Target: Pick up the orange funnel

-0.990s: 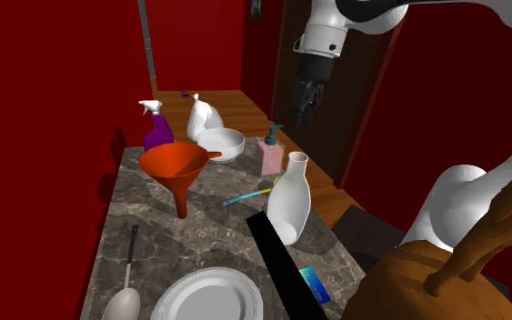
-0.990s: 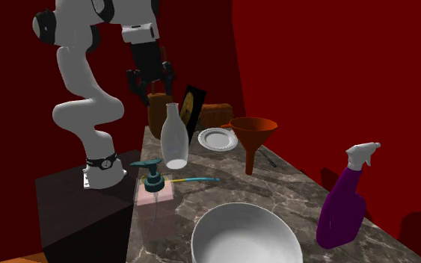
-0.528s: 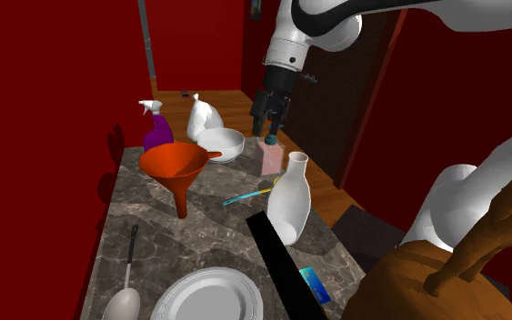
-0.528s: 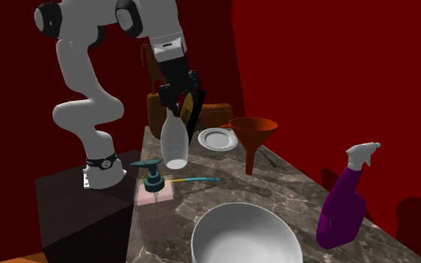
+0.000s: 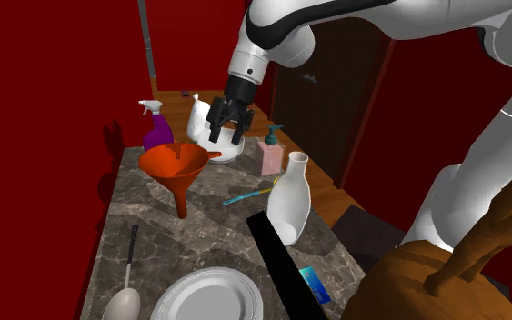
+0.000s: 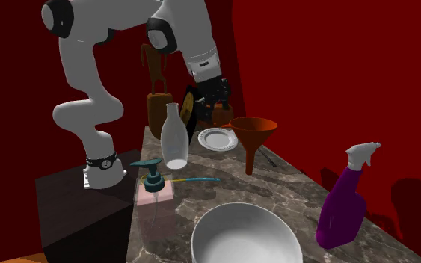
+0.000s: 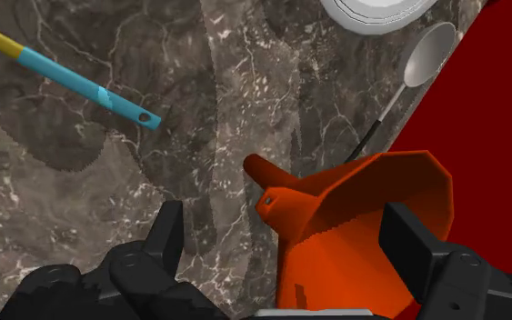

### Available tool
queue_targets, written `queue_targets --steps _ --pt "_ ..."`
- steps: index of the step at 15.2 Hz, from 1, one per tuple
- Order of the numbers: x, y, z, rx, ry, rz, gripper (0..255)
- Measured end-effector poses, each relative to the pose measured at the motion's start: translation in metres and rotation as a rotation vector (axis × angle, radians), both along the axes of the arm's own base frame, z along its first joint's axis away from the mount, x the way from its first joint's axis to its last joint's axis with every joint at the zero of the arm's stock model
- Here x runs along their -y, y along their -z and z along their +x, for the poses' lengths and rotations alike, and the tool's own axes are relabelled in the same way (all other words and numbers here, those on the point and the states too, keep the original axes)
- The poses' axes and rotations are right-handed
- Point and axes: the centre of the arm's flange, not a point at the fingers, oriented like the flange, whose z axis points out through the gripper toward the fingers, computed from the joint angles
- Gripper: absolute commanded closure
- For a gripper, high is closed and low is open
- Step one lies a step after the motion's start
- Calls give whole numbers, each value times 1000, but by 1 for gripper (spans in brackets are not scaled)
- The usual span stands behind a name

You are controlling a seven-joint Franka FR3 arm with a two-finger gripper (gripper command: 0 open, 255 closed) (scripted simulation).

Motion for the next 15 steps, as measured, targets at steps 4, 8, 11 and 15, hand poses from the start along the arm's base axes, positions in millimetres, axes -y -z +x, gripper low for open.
queue_targets --steps 4,8,11,15 --pt "-28 14 36 -12 14 63 0" --pt "-34 33 44 -15 17 78 0" --pt "-34 48 45 -15 17 79 0" --pt "-35 56 44 -15 17 79 255"
